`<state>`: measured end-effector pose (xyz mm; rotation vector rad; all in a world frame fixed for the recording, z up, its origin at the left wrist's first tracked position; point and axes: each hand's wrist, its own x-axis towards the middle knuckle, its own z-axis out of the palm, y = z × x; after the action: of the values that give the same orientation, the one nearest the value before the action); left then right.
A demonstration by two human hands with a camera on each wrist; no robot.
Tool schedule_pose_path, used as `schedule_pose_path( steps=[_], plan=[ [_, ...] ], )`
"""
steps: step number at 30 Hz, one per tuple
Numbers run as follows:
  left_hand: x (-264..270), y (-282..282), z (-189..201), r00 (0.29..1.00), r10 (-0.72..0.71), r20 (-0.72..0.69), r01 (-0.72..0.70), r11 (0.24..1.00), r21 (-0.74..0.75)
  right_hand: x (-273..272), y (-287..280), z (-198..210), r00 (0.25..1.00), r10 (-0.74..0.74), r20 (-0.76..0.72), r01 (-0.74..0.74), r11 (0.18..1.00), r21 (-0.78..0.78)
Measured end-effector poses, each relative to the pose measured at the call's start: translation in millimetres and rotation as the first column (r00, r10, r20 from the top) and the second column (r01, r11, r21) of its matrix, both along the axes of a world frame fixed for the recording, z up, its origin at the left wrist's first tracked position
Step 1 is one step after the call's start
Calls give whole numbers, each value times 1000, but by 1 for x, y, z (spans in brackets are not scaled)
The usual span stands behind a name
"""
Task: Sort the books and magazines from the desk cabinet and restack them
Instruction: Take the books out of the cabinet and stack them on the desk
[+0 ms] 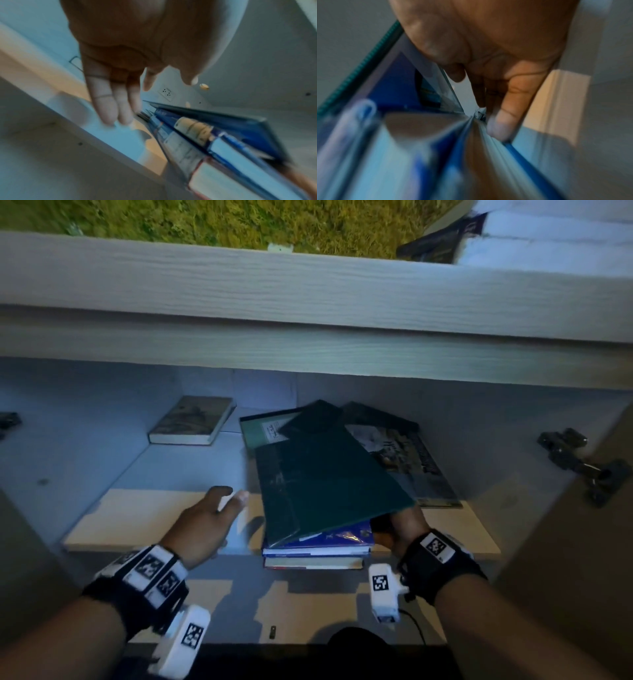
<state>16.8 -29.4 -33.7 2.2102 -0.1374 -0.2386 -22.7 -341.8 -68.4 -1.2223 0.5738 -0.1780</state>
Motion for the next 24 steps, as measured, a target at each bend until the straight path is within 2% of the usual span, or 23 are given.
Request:
schedule_pose_path(
  steps=[3,5,7,9,12,14,15,18,20,21,22,23,24],
  plan=[
    [0,-17,8,957,-26,-290,51,995,81,-4,-5,16,993,100,-62,-95,992,84],
    [0,-31,10,898,-90,-430,114,993,31,-15,-9,24,962,262,-72,-257,964,68],
    [1,-41,3,824,-157,-545,164,986,-37,-21,-15,28,944,309,-114,-310,951,12],
    [1,-49,-11,795,-160,-585,143,987,-75,-22,-22,24,964,213,-156,-222,974,-37],
    [-1,-58,-21,781,-132,-610,50,987,-151,-16,-25,19,991,-35,-128,39,999,29],
    [-2,-60,-14,775,-108,-623,-47,973,-226,-15,-5,27,991,-4,-137,19,994,107],
    [-3,-61,-9,767,-84,-636,-118,956,-268,-15,7,31,986,36,-161,-21,995,92],
    [0,-64,4,715,-74,-695,-233,912,-338,-21,40,42,975,42,-217,-56,997,-56],
    [8,-63,2,702,-87,-707,-221,917,-332,-27,35,40,980,-22,-195,9,998,-66],
    [9,-62,1,708,-99,-700,-210,916,-342,-30,26,39,981,-105,-165,88,991,-105],
    [9,-61,1,718,-113,-687,-199,912,-359,-32,16,38,965,-221,-139,187,957,-224],
    [8,-59,3,727,-119,-676,-193,910,-368,-33,5,38,936,-339,-97,271,868,-417],
    [5,-57,-1,739,-119,-663,-188,909,-372,-33,-2,36,904,-428,-11,340,733,-589]
  ],
)
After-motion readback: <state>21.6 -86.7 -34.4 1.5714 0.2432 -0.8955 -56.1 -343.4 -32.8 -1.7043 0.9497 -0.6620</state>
